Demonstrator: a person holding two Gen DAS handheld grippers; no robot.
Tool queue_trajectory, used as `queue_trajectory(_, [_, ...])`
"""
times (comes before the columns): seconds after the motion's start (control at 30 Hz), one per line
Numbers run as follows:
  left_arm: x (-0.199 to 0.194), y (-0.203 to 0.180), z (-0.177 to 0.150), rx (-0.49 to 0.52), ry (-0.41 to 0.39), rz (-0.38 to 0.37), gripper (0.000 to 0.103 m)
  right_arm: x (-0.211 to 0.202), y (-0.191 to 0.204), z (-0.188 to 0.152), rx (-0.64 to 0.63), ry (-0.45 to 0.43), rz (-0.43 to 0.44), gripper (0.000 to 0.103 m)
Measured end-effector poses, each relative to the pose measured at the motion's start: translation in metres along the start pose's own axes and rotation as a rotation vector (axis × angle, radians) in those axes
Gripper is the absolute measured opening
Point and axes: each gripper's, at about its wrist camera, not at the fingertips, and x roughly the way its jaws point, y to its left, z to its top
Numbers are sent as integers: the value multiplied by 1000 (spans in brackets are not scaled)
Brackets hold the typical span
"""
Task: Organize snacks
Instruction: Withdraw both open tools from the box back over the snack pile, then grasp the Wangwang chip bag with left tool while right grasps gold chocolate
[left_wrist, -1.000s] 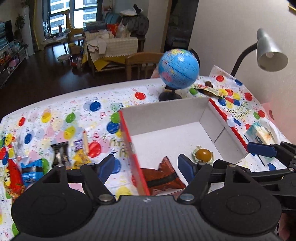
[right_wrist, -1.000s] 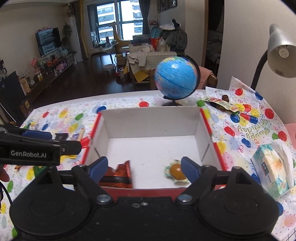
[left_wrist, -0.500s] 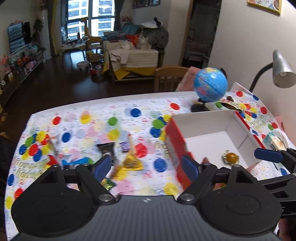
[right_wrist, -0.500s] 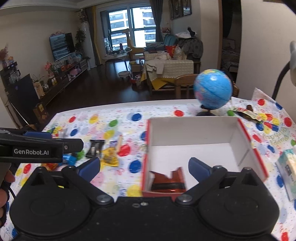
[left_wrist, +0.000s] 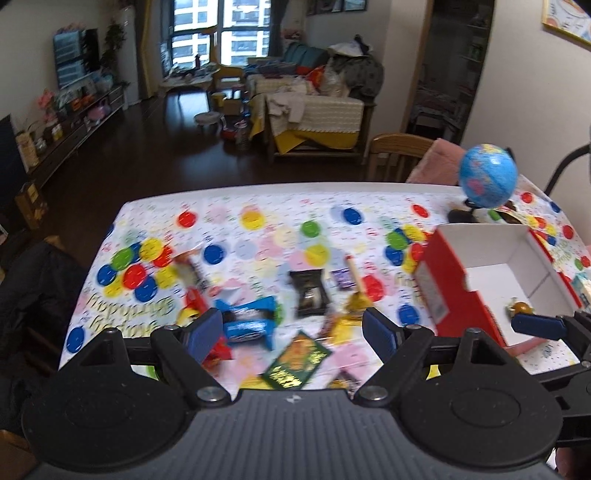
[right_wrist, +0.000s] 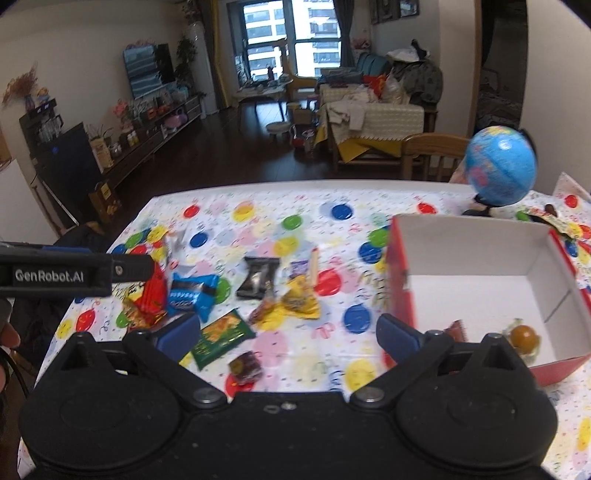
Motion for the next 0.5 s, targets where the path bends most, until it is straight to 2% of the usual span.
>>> queue_trajectory(0.3, [30, 52, -6, -70, 58, 48, 83, 39, 36, -2, -31, 59, 14, 100])
queue_trajectory(0.5, [58, 80, -17, -75, 108, 76, 83, 66, 45, -13, -50, 115, 3, 96])
